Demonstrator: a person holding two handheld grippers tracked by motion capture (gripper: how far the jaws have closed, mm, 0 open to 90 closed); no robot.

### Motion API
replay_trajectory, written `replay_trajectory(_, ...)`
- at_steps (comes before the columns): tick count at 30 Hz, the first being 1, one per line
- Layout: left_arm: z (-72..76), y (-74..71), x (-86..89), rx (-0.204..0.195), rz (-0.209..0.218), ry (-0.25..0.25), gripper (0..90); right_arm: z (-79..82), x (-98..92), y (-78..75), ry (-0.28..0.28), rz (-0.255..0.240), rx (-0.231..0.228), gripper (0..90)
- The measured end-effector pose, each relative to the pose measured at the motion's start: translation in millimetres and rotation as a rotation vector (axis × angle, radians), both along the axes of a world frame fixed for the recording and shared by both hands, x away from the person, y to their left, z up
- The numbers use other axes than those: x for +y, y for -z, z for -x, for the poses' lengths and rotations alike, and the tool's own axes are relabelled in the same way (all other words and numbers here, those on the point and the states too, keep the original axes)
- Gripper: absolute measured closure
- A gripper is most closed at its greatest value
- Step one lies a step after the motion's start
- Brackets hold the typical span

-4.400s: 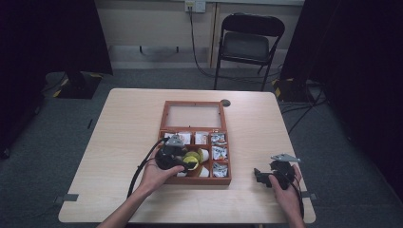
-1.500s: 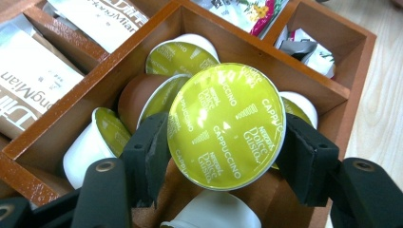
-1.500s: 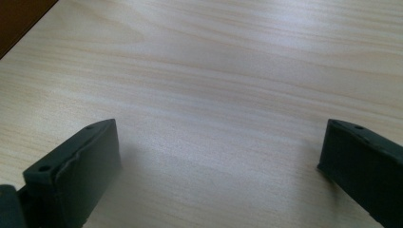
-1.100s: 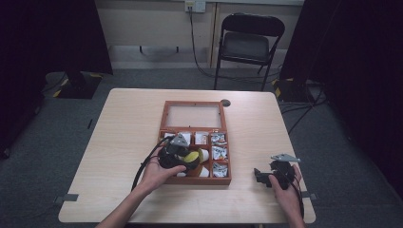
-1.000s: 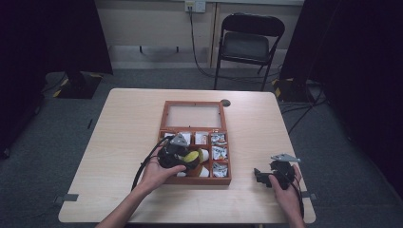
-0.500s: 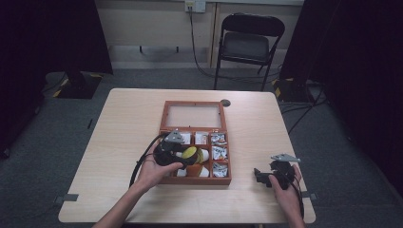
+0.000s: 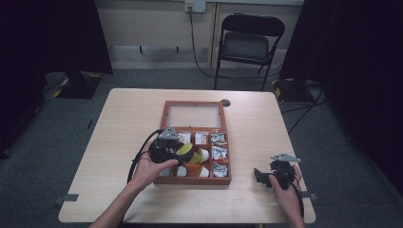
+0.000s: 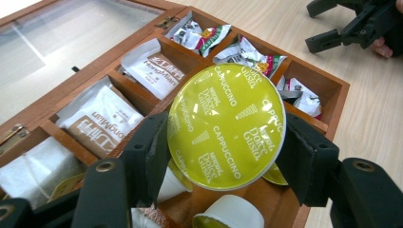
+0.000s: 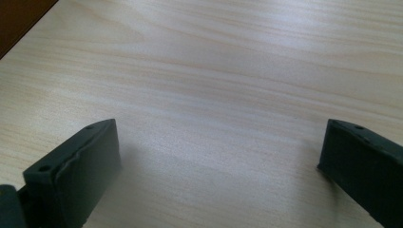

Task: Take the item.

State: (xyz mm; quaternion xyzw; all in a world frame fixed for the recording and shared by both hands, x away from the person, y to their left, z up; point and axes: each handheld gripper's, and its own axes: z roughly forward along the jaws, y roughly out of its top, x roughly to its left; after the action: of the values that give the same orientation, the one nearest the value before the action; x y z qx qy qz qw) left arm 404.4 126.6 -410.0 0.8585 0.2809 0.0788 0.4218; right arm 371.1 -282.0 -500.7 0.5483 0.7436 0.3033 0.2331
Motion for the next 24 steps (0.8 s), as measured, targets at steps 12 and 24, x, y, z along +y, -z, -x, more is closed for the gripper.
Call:
replay_trajectory(12, 1.3, -12.0, 14.2, -0.02, 0.019, -0.019, 38.8, 0.0, 0.0, 0.0, 0.0, 0.0, -0.001, 0.0)
replay_trajectory(24, 0.0, -22.2, 37.5, -0.035, 0.051, -0.067, 38.8, 0.0, 0.0, 0.0, 0.0, 0.0, 0.0, 0.0)
